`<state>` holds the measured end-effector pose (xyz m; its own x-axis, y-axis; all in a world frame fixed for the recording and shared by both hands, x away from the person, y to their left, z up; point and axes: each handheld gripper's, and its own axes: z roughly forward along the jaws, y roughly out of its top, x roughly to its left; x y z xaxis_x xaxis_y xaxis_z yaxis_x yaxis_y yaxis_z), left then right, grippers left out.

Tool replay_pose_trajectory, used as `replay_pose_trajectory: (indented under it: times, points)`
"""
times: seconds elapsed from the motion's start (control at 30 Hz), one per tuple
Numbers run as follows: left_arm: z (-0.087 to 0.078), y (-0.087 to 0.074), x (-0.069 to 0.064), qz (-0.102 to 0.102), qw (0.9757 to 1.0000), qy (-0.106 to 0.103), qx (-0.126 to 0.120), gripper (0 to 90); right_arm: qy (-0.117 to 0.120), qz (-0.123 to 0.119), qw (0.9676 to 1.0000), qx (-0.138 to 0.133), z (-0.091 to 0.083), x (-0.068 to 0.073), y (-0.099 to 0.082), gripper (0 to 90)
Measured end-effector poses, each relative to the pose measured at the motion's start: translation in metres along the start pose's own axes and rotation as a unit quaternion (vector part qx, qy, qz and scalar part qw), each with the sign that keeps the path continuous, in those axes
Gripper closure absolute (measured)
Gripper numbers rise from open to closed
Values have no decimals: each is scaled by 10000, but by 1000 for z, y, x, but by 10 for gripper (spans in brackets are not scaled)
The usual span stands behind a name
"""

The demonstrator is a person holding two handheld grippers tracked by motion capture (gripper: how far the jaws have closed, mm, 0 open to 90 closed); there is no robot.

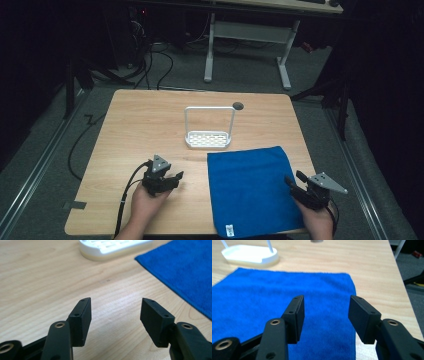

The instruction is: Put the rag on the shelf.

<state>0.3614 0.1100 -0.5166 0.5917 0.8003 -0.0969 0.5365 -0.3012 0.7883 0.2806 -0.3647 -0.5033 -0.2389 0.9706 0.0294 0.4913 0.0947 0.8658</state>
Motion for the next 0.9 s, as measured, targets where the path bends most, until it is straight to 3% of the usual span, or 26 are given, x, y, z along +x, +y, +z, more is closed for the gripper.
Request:
replay_pose_trajectory:
  times: [0.1, 0.2, 0.43, 0.73, 0.9]
  points:
    - [0, 1, 0, -21, 10000, -11, -92, 427, 18, 4, 10000, -34, 1, 1, 1, 466]
    - [4, 1, -1, 14, 10000, -3, -24, 424, -27, -133, 9999, -88, -1, 2, 3, 473]
    - [7, 1, -5, 70, 10000, -1, 9, 422, -45, -172, 9998, -60, 0, -1, 1, 477]
    - [11, 0, -10, 109, 9999, -4, 49, 402, -46, -75, 9999, -99, -2, -4, 2, 471]
    - [12, 0, -12, 151, 9999, 11, 27, 404, -87, -141, 9998, -61, -1, -4, 3, 463]
